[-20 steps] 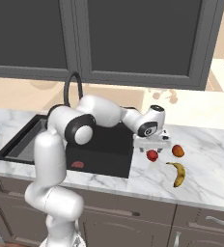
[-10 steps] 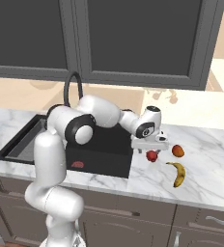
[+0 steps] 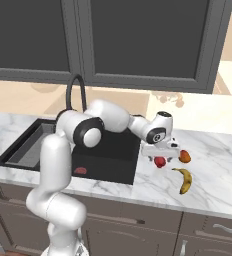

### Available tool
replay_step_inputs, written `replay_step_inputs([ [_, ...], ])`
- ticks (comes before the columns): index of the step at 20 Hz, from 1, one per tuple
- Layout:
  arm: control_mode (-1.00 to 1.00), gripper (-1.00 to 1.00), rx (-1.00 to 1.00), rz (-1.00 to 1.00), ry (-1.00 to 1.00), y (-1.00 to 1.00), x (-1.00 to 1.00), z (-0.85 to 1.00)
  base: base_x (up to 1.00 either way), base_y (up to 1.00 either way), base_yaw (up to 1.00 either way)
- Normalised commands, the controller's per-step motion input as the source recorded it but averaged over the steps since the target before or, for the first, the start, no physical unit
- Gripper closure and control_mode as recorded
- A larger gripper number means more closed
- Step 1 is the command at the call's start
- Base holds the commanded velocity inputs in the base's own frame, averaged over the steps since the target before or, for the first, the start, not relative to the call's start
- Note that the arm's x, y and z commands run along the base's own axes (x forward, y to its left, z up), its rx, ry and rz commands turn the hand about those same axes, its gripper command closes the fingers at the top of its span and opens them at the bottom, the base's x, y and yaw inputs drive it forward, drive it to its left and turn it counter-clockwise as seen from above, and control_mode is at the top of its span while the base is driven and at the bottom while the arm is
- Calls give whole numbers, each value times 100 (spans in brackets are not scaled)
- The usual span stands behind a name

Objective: There is a mixed pile of frozen fruits and vegetables on the counter. Locate all the frozen vegetables and place the items in a bowl on the counter. Take all the frozen fruits and defrost them in a running sink.

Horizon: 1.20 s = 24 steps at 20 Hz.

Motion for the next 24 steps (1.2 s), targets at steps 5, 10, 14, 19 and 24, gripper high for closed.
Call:
replay_step_inputs([
  [5,-100,-100,0,0,7,-9,0,-21,0,0,0],
  [10,-100,100,0,0,3,0,0,-17,0,0,0],
  [14,-100,100,2,0,0,3,0,-2,0,0,0],
  [19,-100,100,0,-2,2,28,-2,2,0,0,0],
  [24,-100,100,-4,4,-1,79,-26,52,0,0,0],
])
